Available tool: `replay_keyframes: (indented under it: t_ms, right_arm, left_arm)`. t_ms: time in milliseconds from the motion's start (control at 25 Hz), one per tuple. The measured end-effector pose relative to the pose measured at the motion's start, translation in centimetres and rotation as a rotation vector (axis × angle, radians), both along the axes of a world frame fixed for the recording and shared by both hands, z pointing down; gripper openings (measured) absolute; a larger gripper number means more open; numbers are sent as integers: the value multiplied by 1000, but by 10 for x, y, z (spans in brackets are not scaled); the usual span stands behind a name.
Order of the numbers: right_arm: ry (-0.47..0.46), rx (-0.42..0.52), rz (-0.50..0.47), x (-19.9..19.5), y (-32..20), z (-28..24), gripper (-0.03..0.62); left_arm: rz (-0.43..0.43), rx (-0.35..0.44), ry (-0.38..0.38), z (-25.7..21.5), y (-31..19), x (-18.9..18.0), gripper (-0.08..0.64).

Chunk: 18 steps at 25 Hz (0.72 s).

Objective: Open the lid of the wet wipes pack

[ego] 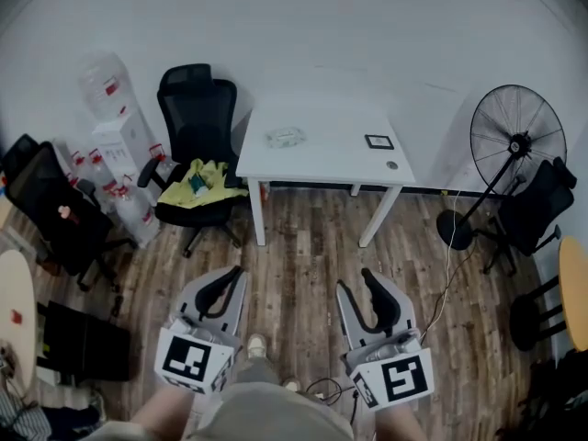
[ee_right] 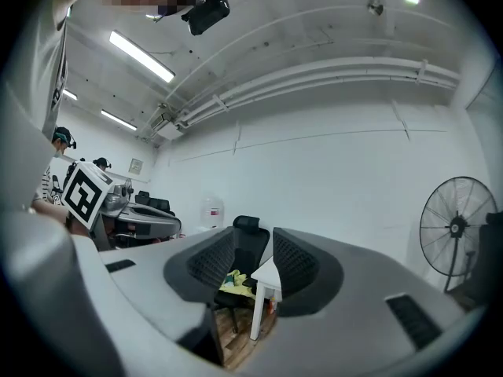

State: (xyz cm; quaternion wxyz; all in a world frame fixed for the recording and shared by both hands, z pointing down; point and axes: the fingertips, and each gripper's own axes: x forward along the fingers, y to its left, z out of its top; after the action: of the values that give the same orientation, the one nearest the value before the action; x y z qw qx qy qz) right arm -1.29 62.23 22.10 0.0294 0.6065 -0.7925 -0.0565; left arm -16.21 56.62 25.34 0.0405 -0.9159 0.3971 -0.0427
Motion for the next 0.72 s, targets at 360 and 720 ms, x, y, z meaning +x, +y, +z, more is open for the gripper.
replay_keyframes:
  t_ms: [360, 720]
  right_arm:
    - [5, -33, -29, 4, -75, 19, 175]
    - [5, -91, -49, -3, -207, 28, 193]
  left_arm:
    - [-5, -11, -10, 17, -73, 4, 32]
    - [15, -39, -21, 22, -208, 7, 32]
